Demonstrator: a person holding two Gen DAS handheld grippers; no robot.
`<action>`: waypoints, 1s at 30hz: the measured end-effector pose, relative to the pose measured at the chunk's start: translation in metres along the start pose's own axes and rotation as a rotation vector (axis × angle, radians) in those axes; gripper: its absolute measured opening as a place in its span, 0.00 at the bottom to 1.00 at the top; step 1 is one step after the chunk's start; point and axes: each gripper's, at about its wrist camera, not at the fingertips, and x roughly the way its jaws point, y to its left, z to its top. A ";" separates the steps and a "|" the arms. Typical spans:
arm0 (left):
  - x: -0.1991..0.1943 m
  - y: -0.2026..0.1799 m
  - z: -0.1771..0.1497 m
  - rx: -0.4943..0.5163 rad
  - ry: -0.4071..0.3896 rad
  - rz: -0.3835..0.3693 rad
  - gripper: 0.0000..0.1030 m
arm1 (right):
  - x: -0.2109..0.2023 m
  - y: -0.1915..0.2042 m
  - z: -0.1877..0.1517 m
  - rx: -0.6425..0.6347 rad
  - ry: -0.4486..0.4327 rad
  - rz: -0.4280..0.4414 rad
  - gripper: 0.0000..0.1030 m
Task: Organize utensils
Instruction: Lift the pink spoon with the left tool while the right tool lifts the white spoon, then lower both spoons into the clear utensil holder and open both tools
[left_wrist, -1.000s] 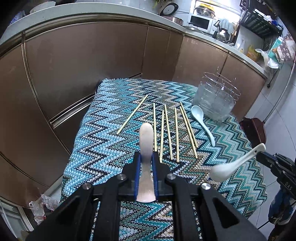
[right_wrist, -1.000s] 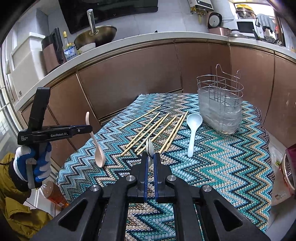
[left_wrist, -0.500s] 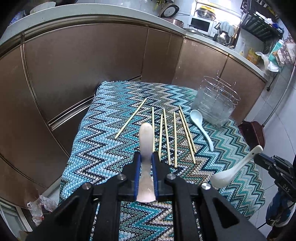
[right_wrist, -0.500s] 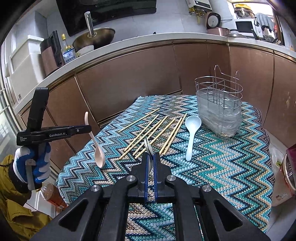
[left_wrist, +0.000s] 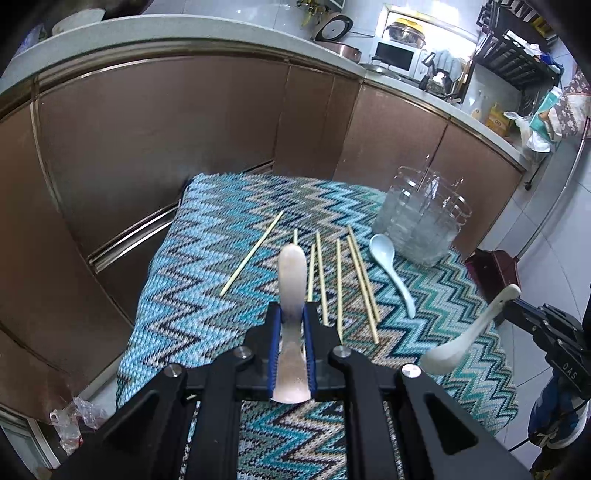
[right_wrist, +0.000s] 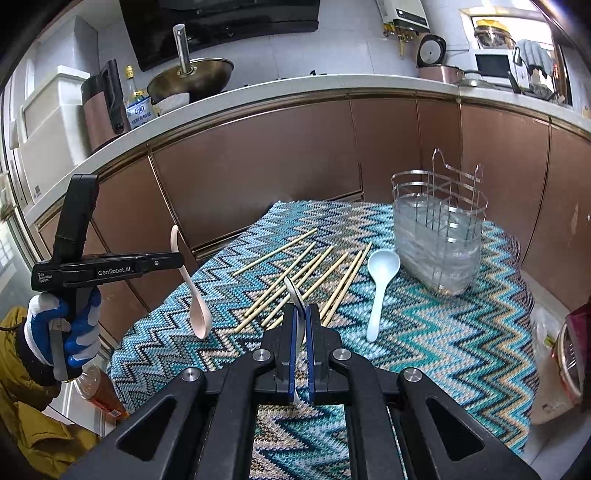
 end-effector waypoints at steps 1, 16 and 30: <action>-0.001 -0.002 0.004 0.004 -0.003 -0.006 0.11 | -0.001 -0.001 0.004 -0.003 -0.003 -0.002 0.05; -0.011 -0.089 0.143 0.089 -0.114 -0.177 0.11 | -0.037 -0.035 0.116 -0.074 -0.136 -0.112 0.04; 0.076 -0.182 0.228 0.121 -0.139 -0.236 0.11 | -0.010 -0.107 0.169 -0.044 -0.182 -0.216 0.04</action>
